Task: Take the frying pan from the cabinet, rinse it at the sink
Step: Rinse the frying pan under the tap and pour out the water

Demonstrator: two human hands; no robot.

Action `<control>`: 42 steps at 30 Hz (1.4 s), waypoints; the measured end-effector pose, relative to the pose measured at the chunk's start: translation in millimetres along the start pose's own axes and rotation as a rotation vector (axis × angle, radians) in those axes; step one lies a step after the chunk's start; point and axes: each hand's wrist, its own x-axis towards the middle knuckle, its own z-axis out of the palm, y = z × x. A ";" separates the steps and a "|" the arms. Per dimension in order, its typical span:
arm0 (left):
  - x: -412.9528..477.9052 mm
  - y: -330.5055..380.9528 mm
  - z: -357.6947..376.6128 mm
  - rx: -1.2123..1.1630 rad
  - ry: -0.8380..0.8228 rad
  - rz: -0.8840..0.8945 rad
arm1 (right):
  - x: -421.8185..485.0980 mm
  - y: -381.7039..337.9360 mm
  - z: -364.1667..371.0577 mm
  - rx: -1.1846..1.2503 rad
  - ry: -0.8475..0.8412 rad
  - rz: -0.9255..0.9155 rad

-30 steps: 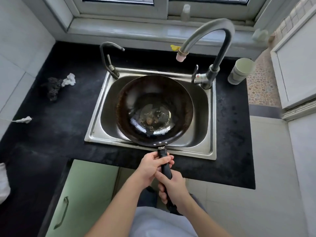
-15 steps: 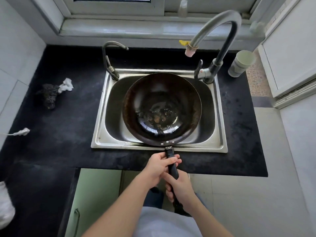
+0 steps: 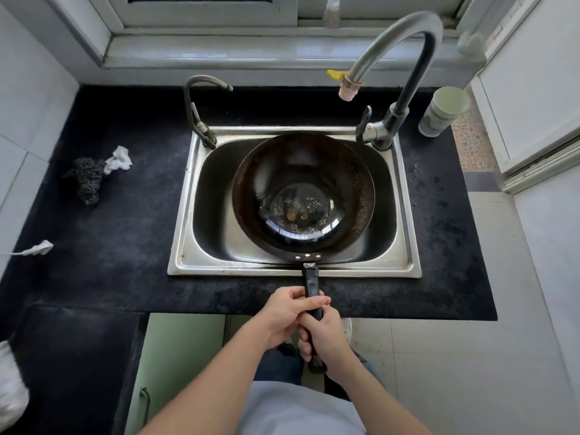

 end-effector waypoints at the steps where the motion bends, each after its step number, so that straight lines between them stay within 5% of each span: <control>1: 2.9 0.0 -0.2 0.009 0.025 0.009 | 4.2 -0.2 0.5 -0.006 -0.001 -0.012; 11: 12.3 5.2 -4.6 0.057 0.089 0.034 | 13.1 -12.3 -2.6 -0.121 -0.095 -0.014; 17: 12.5 3.5 1.0 -0.068 0.100 0.082 | 16.9 -45.5 -55.2 -0.545 -0.307 0.093; 20: 10.3 -1.3 4.7 -0.065 0.129 0.113 | 23.0 -74.8 -89.5 -0.672 -0.215 0.044; 29: 4.8 -4.3 26.0 -0.225 0.243 0.103 | 91.2 -194.8 -139.1 -0.919 0.208 -0.520; 42: 10.0 -9.9 52.6 -0.244 0.447 0.142 | 167.5 -279.4 -119.0 -0.913 0.077 -0.534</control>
